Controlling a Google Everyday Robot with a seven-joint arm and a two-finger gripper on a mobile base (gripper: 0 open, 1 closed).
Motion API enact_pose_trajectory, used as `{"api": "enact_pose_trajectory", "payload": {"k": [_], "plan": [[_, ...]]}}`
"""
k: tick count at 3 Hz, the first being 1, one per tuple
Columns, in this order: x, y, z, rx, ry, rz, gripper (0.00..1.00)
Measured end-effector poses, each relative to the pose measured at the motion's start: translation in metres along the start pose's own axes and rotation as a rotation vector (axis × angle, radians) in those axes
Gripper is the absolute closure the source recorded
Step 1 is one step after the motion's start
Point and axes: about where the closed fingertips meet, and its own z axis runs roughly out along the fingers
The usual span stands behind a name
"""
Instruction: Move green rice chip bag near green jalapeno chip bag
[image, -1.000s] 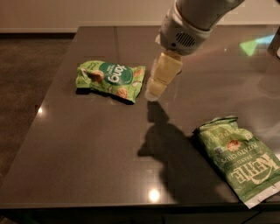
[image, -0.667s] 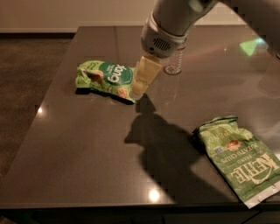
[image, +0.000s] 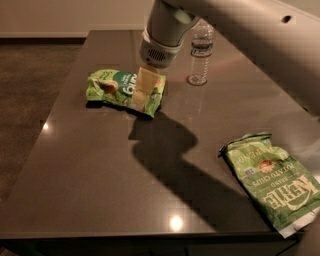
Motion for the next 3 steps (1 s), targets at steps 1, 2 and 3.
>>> {"api": "enact_pose_trajectory", "payload": {"k": [1, 2, 3], "plan": [[-0.007, -0.011, 0.029, -0.011, 0.037, 0.013, 0.0], [-0.015, -0.021, 0.05, -0.025, 0.065, 0.028, 0.0], [-0.02, -0.031, 0.069, -0.041, 0.099, 0.048, 0.0]]}}
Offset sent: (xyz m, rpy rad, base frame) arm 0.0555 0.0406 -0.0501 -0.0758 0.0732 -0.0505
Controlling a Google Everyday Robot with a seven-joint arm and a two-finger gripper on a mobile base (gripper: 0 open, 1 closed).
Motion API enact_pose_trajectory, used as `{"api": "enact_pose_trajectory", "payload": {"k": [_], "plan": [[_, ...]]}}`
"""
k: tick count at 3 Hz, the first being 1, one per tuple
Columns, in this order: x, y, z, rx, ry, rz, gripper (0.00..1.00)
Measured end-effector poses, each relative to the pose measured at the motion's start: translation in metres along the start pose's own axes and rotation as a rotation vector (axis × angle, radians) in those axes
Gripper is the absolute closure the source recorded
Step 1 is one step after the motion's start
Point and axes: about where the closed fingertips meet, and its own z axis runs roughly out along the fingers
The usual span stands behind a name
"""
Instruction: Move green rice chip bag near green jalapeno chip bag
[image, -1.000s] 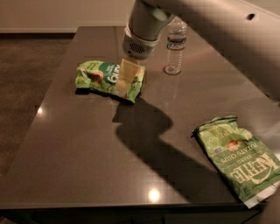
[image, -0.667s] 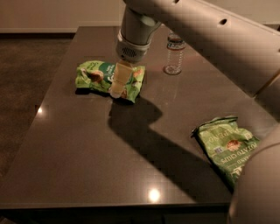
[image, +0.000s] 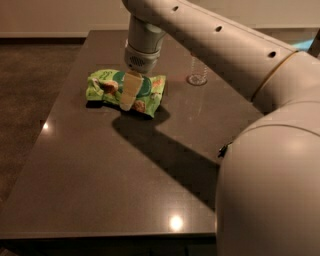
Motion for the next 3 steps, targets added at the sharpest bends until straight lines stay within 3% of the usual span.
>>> {"api": "enact_pose_trajectory", "payload": {"k": [1, 3], "plan": [[-0.003, -0.005, 0.011, -0.017, 0.025, 0.017, 0.18], [0.003, 0.001, -0.009, -0.045, -0.018, 0.008, 0.65]]}}
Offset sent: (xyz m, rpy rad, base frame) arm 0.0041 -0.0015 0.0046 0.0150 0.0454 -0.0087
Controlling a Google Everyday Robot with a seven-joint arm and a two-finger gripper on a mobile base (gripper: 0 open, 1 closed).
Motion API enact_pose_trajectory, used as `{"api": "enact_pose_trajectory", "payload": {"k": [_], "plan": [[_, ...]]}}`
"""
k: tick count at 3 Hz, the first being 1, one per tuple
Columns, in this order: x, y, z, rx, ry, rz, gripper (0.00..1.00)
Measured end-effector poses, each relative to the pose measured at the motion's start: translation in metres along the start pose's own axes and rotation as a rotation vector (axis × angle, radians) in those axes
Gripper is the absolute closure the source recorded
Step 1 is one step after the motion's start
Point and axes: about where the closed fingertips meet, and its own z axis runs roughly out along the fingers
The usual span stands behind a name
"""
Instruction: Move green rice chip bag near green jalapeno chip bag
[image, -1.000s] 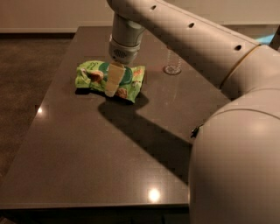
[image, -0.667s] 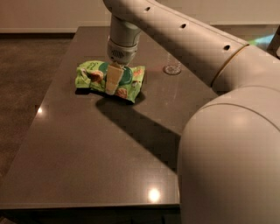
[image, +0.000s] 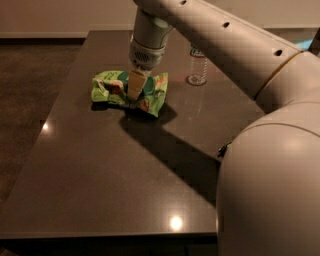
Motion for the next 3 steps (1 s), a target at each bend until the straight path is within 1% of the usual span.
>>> {"api": "enact_pose_trajectory", "payload": {"k": [1, 2, 3], "plan": [[0.014, 0.013, -0.026, -0.019, -0.035, -0.016, 0.88], [0.03, 0.031, -0.06, -0.038, -0.074, -0.042, 1.0], [0.052, 0.049, -0.093, -0.054, -0.103, -0.055, 1.0]]}}
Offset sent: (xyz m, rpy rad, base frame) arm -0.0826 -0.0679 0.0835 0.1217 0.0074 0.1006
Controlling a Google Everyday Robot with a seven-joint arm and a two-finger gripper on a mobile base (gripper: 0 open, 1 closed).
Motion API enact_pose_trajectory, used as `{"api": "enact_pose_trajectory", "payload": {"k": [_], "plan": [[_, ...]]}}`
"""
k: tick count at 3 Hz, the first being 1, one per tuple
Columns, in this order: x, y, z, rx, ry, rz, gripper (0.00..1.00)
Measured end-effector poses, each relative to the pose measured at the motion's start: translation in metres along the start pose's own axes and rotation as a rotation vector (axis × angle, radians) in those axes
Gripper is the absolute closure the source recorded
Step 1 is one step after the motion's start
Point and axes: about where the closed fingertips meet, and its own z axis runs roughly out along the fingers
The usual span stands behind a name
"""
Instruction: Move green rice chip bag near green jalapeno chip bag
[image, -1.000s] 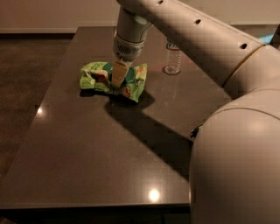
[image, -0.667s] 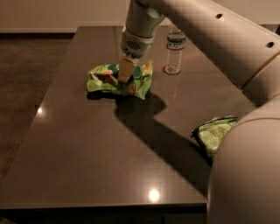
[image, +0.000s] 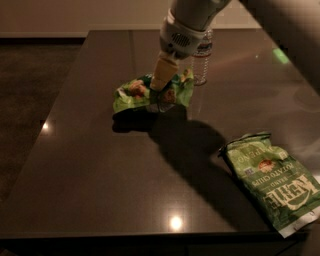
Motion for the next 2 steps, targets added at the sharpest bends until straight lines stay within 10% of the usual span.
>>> {"api": "enact_pose_trajectory", "payload": {"k": [2], "plan": [[0.052, 0.024, -0.038, 0.001, 0.018, 0.048, 1.0]]}}
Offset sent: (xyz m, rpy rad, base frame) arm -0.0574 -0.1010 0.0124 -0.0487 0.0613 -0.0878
